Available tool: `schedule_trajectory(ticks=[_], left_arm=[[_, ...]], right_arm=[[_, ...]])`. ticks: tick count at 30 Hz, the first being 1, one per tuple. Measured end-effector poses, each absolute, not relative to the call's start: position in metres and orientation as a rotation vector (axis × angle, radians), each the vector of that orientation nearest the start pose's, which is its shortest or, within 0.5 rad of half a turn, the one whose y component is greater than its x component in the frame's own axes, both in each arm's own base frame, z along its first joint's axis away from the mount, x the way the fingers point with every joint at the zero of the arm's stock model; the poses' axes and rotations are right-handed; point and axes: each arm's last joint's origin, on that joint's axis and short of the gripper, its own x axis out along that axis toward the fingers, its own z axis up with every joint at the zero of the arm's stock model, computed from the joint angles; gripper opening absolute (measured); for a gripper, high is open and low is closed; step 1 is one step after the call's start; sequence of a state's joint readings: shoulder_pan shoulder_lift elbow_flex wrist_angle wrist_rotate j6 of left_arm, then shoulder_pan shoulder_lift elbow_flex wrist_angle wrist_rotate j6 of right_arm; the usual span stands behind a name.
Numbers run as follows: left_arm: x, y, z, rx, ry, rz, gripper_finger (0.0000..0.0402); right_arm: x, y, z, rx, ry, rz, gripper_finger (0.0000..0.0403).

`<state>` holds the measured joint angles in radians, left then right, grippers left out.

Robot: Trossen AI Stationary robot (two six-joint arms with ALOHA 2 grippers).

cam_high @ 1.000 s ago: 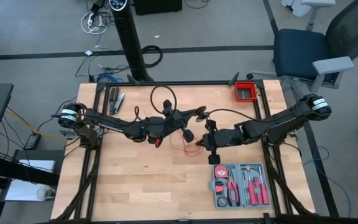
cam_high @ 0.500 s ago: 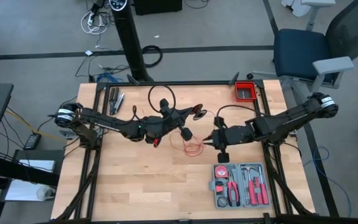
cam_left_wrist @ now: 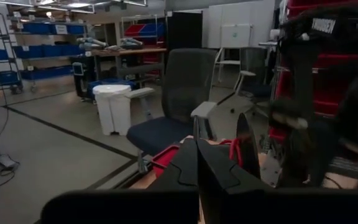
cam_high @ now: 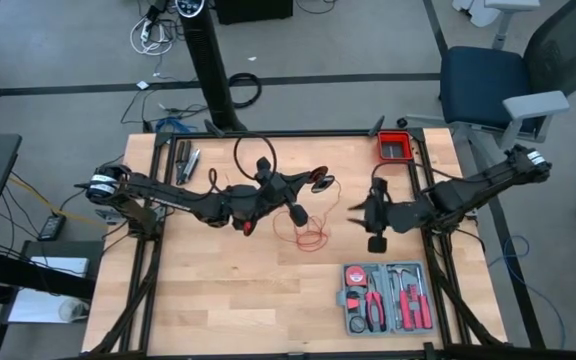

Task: Coil cords
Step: Coil the wire

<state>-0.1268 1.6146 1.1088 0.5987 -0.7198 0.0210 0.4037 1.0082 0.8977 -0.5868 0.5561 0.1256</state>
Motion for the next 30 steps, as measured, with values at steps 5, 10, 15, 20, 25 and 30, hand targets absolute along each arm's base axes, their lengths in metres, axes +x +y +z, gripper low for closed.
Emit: schedule_trajectory(ticks=[5,10,15,20,25,30], left_arm=[[0.364,-0.028,0.311,-0.081,-0.114,0.558,0.0],[0.364,-0.029,0.314,-0.117,-0.148,0.546,0.0],[0.364,-0.03,0.314,-0.143,-0.155,0.541,0.0],[0.364,-0.03,0.313,-0.157,-0.153,0.54,0.0],[0.364,-0.03,0.313,-0.165,-0.153,0.539,0.0],[0.364,-0.03,0.313,-0.175,-0.156,0.537,0.0]], right_arm=[[0.195,0.079,0.303,-0.556,0.541,-0.245,0.0112],[0.205,0.092,0.291,-0.862,0.608,-0.2,0.0112],[0.214,0.1,0.277,-1.115,0.689,-0.24,0.011],[0.224,0.11,0.259,-1.305,0.762,-0.211,0.0111],[0.233,0.114,0.245,-1.428,0.826,-0.234,0.0104],[0.242,0.112,0.236,-1.475,0.869,-0.258,0.009]])
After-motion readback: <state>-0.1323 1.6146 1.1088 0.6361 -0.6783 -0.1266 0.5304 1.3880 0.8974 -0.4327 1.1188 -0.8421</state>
